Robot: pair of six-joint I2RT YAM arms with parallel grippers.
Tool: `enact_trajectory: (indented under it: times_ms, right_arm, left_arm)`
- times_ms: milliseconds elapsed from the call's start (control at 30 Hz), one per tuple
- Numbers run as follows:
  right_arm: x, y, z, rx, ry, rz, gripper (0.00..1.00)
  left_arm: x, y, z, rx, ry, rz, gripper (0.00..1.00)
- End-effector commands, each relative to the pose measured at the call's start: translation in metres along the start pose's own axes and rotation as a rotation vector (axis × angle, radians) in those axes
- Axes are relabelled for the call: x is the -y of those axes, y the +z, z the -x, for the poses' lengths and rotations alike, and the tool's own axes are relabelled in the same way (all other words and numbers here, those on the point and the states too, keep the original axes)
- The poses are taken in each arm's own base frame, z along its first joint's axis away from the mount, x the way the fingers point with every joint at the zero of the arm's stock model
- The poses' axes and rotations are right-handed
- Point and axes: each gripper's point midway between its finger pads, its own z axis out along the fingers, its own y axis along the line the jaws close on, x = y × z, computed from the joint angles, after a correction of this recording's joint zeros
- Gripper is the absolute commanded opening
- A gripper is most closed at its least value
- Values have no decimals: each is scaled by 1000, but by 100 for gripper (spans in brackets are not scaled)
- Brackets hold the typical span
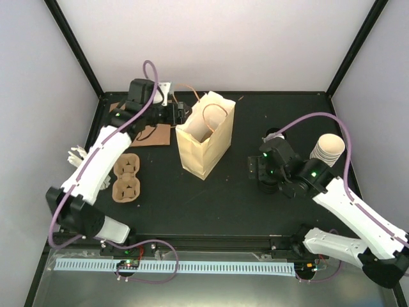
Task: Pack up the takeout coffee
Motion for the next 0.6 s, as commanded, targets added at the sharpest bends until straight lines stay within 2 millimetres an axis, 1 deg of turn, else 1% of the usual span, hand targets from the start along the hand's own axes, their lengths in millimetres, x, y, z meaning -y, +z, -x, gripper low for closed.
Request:
enact_trajectory:
  times_ms: [0,67,133,200,267,333,433,500,567]
  right_arm:
    - [8,4,2,-26,-31,-70,100]
    - [5,8,1,-21,-58,-56,100]
    - [4,10,0,-10,-53,-44,100]
    - [8,10,1,-2,-22,-66,100]
    - [14,9,3,11,2,-101,100]
    - [18,8,6,17,10,-123,97]
    - [28,8,10,-4,12,-181,95]
    - [43,8,15,-34,34,-243,93]
    - [58,6,21,-49,65,-292,92]
  left_arm:
    - [10,-57,10,100,54,24,90]
    - [9,-80,7,146,65,55,98]
    - [8,-102,2,194,67,76,99]
    - [4,-122,-5,230,57,110,99]
    - [-5,-139,-16,256,46,159,99]
    - [-11,-153,-29,275,53,194,99]
    - [-18,-165,-49,270,74,223,99]
    - [-23,-165,-65,237,77,234,99]
    - [-32,-160,-83,192,69,257,99]
